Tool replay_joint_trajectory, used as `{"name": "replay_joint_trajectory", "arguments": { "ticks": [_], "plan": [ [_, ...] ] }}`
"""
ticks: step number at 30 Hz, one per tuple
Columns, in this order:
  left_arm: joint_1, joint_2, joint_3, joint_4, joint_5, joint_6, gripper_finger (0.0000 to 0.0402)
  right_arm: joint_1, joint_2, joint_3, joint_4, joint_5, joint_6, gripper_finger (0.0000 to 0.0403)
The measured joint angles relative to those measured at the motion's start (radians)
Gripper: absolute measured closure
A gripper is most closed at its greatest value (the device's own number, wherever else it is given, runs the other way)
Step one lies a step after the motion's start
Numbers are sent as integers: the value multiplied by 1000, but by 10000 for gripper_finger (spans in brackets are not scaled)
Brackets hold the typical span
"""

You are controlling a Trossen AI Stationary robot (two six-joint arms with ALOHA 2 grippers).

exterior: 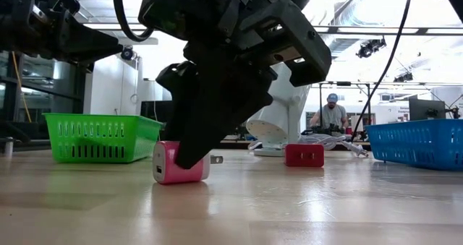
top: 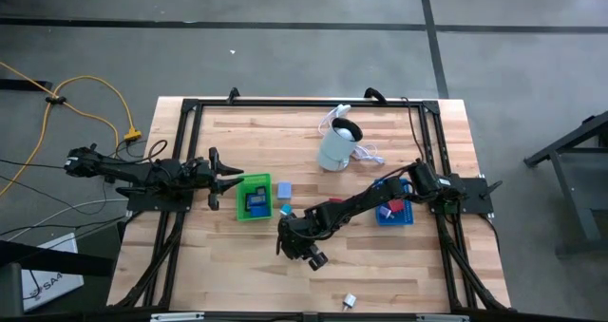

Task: Pick & Place Office items
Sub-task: Put the pink charger adapter into the blue bin

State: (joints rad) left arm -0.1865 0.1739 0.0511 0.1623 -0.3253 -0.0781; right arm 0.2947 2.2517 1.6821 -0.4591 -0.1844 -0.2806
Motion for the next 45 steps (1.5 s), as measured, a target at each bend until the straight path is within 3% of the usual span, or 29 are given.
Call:
{"name": "replay_joint_trajectory", "arguments": {
  "ticks": [17, 26, 32, 45],
  "plan": [
    [0, 0, 0, 0, 0, 0, 298, 0, -5, 0, -6, 0, -4, 281],
    [0, 0, 0, 3, 0, 0, 298, -7, -109, 0, -42, 9, -8, 282],
    [0, 0, 0, 7, 0, 0, 298, -7, -188, 0, -68, 84, -16, 284],
    [0, 0, 0, 11, 0, 0, 298, -6, -211, 0, -98, 70, 37, 283]
  ]
}}
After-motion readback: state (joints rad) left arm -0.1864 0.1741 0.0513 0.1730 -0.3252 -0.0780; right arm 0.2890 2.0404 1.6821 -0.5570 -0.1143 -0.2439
